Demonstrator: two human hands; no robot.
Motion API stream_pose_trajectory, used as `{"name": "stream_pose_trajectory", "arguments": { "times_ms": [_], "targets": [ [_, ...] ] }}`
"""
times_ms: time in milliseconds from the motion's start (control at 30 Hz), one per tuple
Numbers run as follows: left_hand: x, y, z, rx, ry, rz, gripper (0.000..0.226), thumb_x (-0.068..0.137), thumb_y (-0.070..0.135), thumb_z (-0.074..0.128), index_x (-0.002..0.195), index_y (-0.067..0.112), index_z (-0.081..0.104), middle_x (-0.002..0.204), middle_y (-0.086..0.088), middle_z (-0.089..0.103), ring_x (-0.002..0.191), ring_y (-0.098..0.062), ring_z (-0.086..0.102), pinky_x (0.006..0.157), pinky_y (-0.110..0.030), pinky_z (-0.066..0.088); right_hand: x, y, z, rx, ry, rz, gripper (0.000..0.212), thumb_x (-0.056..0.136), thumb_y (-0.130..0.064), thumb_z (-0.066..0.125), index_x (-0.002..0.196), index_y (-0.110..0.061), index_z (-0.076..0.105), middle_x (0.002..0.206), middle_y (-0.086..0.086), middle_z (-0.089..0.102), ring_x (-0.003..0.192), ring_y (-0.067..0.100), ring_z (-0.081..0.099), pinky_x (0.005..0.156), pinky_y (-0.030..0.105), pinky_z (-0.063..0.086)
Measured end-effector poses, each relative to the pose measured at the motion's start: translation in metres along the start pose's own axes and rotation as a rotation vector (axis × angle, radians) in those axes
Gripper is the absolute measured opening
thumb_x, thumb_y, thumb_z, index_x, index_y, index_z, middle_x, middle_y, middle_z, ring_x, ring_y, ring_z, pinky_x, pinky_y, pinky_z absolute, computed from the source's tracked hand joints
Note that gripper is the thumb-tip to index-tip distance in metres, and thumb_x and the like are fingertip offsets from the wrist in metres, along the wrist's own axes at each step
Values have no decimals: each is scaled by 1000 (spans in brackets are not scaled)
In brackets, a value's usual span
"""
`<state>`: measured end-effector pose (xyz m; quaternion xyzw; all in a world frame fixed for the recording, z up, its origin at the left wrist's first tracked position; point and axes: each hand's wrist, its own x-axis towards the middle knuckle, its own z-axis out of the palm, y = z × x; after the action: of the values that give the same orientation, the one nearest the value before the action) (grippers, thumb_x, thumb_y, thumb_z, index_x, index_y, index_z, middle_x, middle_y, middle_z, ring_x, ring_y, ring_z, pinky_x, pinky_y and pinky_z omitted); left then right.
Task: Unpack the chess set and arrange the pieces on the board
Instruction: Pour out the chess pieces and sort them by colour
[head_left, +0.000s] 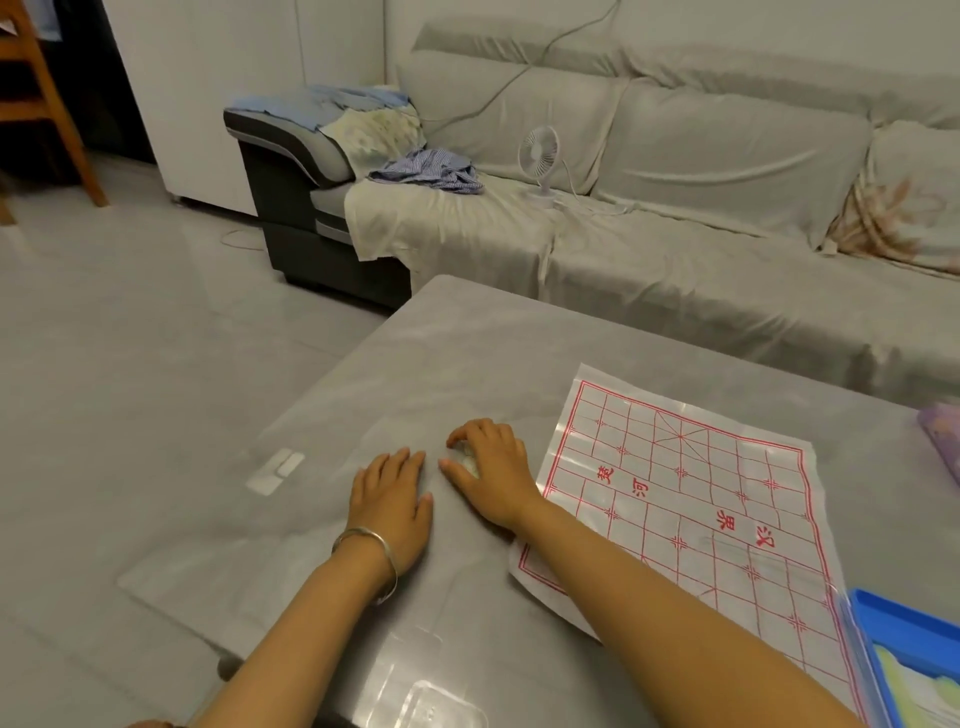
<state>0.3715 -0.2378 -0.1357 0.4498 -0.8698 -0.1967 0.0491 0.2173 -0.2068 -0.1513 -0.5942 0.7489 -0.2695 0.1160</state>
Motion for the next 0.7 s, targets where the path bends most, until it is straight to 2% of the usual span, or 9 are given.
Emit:
{"name": "stream_pose_trajectory", "arguments": {
  "times_ms": [67,100,167,233,300,367,433,567,700],
  "targets": [
    [-1,10,-6,-43,46,19,52,99,29,31,147,20,13,155,0,10,143,-21,5,117,-32,3,-4,-4,-19,211,22,87,26,95,-30,49,119,-22,53,126,-2,51,119,16,42,99,26,34],
    [-2,18,-8,-88,77,37,51,98,29,32,146,20,15,154,0,14,143,-21,7,116,-31,5,-8,-5,-33,314,63,117,24,96,-26,48,119,-22,53,126,-2,51,118,15,45,96,24,38],
    [-7,39,-14,-206,140,83,48,97,28,37,143,20,25,150,-1,26,140,-20,16,115,-31,13,-23,0,-70,414,144,136,23,98,-23,45,119,-21,53,124,-7,51,111,9,48,82,10,40],
    [-15,67,-16,-330,163,140,45,96,28,42,139,21,34,145,-1,35,136,-18,25,113,-32,23,-49,14,-112,404,214,139,20,98,-24,43,114,-22,55,120,-11,50,107,7,49,71,4,43],
    [-26,101,-12,-375,114,233,44,96,29,43,139,22,35,144,1,36,134,-17,29,111,-32,26,-84,40,-148,365,273,171,18,98,-26,44,110,-24,56,119,-11,53,108,11,53,78,10,47],
    [-37,134,0,-348,55,346,45,96,32,42,139,24,33,145,4,35,135,-15,29,111,-31,26,-128,68,-178,322,301,248,18,97,-27,45,109,-24,58,119,-6,57,108,14,56,90,26,49],
    [-49,164,15,-312,-23,434,46,97,35,40,141,27,30,148,5,31,137,-14,25,114,-32,23,-174,94,-202,287,302,322,17,97,-25,46,107,-22,59,116,-2,61,105,16,58,93,33,50],
    [-75,219,47,-210,-159,576,48,97,39,39,142,29,27,150,7,28,138,-14,24,114,-30,20,-263,137,-233,262,360,463,13,95,-21,50,97,-20,63,103,-1,66,99,16,62,90,35,49],
    [-103,271,76,-155,-254,694,52,95,42,40,143,28,25,150,6,28,137,-14,27,112,-30,24,-324,166,-238,191,392,528,19,96,-21,49,85,-17,64,90,-5,66,88,11,62,77,28,50]
  ]
}}
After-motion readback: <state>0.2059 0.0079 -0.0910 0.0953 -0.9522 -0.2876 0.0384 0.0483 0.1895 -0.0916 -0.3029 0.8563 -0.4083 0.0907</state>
